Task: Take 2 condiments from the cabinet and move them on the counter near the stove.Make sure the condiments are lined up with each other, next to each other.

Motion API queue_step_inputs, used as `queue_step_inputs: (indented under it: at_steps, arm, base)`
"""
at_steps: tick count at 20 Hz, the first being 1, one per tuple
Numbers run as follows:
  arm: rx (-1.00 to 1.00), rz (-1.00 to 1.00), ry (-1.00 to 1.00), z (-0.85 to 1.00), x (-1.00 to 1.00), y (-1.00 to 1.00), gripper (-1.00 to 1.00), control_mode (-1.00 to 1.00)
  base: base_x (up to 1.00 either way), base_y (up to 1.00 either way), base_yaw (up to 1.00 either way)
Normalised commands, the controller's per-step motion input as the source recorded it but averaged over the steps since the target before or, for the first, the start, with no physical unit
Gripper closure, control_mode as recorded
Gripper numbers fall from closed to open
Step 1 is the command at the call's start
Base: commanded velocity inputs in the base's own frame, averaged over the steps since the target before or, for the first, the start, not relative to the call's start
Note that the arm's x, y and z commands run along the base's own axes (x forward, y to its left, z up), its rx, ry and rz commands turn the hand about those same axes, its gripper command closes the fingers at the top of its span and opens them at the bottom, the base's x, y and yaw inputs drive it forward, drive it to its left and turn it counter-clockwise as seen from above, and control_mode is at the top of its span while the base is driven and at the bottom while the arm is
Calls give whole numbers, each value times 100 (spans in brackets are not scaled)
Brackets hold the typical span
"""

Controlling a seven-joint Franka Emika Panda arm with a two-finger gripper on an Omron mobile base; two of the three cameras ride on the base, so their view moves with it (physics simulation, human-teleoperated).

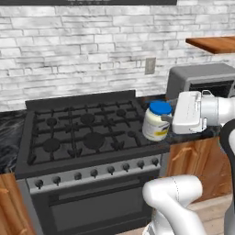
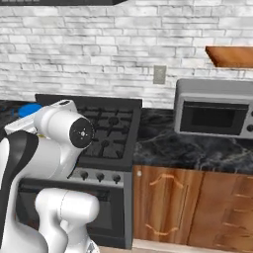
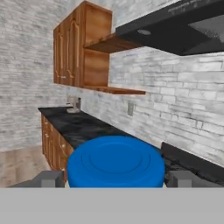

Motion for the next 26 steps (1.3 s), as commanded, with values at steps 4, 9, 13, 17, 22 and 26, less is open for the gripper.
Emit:
queue_step_inputs:
  at_steps: [4,9,13,17,22,26]
  arm:
    - [0,0,0,0,0,0,100,100]
    - [0,0,0,0,0,0,100,100]
    - [0,0,0,0,0,0,100,100]
    - [0,0,0,0,0,0,100,100]
    - [0,0,0,0,0,0,100,100]
    - [-4,-6,0,-26,96,8,100,-100]
  base:
    - [11,100,16]
    - [34,100,3]
    - [37,100,1]
    - [52,100,-4]
    - [75,73,-14]
    - [0,0,0]
